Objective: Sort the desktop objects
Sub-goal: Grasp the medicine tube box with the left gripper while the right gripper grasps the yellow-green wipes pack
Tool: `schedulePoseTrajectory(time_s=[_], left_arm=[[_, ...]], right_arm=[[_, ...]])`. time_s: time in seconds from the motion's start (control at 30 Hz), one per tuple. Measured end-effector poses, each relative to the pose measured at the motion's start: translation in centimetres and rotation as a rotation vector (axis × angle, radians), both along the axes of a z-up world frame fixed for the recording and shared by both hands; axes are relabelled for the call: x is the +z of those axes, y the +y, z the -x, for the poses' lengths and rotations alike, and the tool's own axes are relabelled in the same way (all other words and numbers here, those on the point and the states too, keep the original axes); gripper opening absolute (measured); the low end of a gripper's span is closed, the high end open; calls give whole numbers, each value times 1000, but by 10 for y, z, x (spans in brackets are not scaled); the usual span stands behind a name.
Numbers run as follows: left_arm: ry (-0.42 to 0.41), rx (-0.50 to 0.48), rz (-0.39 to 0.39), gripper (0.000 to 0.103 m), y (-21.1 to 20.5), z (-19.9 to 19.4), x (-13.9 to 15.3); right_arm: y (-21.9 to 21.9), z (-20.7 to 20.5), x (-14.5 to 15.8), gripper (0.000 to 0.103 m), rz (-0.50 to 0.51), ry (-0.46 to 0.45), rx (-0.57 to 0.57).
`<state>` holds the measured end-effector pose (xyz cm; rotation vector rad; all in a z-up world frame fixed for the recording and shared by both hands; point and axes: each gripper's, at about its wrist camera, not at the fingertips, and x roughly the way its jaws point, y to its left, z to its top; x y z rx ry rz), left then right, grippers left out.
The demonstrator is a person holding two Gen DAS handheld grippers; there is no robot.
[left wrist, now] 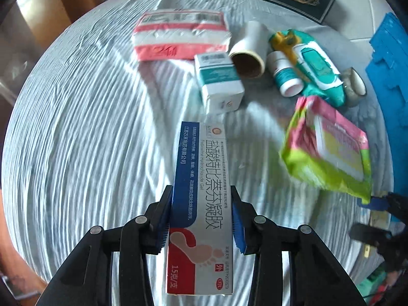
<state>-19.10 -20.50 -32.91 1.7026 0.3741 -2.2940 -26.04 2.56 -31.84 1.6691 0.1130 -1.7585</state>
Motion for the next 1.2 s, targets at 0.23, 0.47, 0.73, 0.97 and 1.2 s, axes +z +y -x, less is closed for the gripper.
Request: schedulePoseTrajectory(time_s=[0.23,0.47,0.73,0.97,1.2], left_arm=[[-5,68,21,76,-9,-4,-8],[-28,114,30,42,3,-19,-16],[36,165,39,39,22,-21,2],[29,177,41,38,21,-24,-4],[91,135,55,38,22,-37,24]], right_arm=[[-4,4,57,84,-80,271,115],[-36,19,39,103,-118,368,305],[-65,20,9,103,-84,366,456],[-80,30,-16,91,-157,389,399],[-60,31,0,68,-110,339,213]])
